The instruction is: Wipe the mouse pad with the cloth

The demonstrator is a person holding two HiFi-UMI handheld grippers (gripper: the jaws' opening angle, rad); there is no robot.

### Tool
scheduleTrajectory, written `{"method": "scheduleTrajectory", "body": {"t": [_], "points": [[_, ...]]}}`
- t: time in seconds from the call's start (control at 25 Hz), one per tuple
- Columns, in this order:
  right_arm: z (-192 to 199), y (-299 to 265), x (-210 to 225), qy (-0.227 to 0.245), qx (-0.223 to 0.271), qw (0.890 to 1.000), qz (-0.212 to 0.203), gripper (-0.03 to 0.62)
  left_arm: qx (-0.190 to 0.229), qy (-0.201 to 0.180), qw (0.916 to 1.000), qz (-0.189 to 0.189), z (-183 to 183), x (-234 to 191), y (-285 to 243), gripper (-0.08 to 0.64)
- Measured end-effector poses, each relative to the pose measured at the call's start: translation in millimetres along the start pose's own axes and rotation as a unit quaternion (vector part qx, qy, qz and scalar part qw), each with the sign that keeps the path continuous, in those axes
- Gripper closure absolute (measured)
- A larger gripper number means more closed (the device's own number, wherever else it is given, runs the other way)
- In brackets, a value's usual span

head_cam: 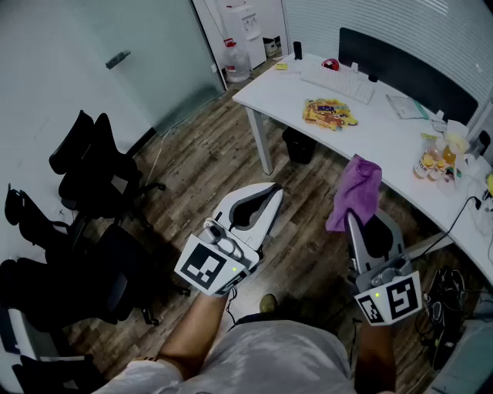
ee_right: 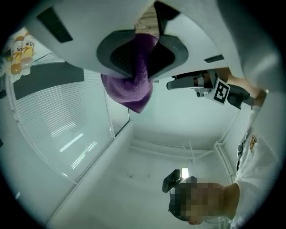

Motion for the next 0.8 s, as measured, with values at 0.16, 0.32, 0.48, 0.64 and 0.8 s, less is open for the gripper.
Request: {"method": "scheduleTrajectory", "body": {"t": [0.16, 0.32, 0.48, 0.64, 0.8], "points": [[-0.8, 3.1, 3.4, 0.0, 0.0, 1.0, -0.001, 0.522, 0.002, -0.001, 1.0, 0.0, -0.6, 4.0, -3.4, 0.545], [-3.2, 5.7, 7.9, -0.008, 0.002, 1.0, -0.002, 0.522, 0.002, -0.001, 1.0, -0.002, -1.6, 7.1, -6.4, 0.545], [-5.6, 9.8, 14.2, -0.013, 0.004, 1.0, -0.004, 0.522, 0.001, -0.002, 1.0, -0.006, -2.0, 10.5, -9.8, 0.545], [-7.0, 16.2, 22.6, -0.013, 0.001, 1.0, -0.008, 0.522, -0.002, -0.004, 0.9999, -0.015, -1.8, 14.3, -14.4, 0.545], [-9.2, 23.1, 37.4, -0.012, -0.002, 1.0, -0.014, 0.522, -0.006, -0.009, 0.9996, -0.028, -1.1, 18.8, -23.6, 0.545]]}}
Point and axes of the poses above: the fingertips, and each gripper's own axes: y backward along the fingers, x to its right, z out of its underside, the point moved 6 cm from there along y, backward along the fingers, and after that the axes turned 12 degrees about -y, right-handed, at the moved point
